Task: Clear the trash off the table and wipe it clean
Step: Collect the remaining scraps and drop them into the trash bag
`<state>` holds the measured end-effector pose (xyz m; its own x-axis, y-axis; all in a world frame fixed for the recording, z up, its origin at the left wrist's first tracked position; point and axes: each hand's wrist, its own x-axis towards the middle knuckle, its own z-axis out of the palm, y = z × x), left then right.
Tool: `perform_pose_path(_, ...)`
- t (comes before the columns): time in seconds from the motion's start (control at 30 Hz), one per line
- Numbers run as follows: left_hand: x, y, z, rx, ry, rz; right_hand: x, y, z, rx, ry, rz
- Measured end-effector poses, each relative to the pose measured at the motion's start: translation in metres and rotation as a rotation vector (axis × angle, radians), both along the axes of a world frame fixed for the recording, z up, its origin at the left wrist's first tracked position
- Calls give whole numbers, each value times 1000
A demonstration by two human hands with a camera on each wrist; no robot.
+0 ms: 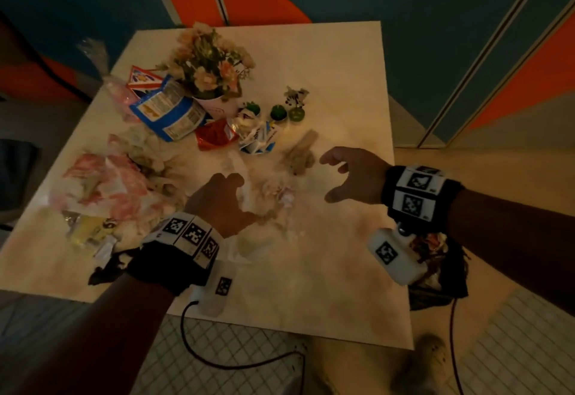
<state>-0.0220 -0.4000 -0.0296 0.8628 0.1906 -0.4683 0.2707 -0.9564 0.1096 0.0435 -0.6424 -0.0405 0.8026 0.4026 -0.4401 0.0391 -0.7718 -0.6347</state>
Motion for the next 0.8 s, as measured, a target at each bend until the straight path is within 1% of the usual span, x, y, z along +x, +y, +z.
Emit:
perform_pose_path(0.07,4,18,-10,-38,13,-81,4,22,-7,-130,-40,80)
perform_pose_path(0.17,14,32,-19,-16,68,-186,9,48,-21,-290,-66,212)
perform_pose_path(0.3,26,41,-31,-1,157,-283,13,75,-43,-421,-126,339)
perform_pose_path(0.4,31,41,-39,75,212,-397,16,86,-49,-543,-74,440)
perform_pose_path(0.47,30,39,-44,106,246,-434,12,88,-50,-548,-86,481)
perform_pose_path(0.53,24,38,-49,129,237,-470,5,86,-49,-509,-119,512)
perform_pose_path(0.67,3,36,-58,176,96,-560,-8,79,-47,-522,-192,573)
perform_pose_path(0.73,-6,35,-61,127,23,-553,-12,79,-47,-517,-220,561)
perform_pose_path(0.8,-12,33,-62,29,-5,-514,-10,81,-47,-484,-207,526)
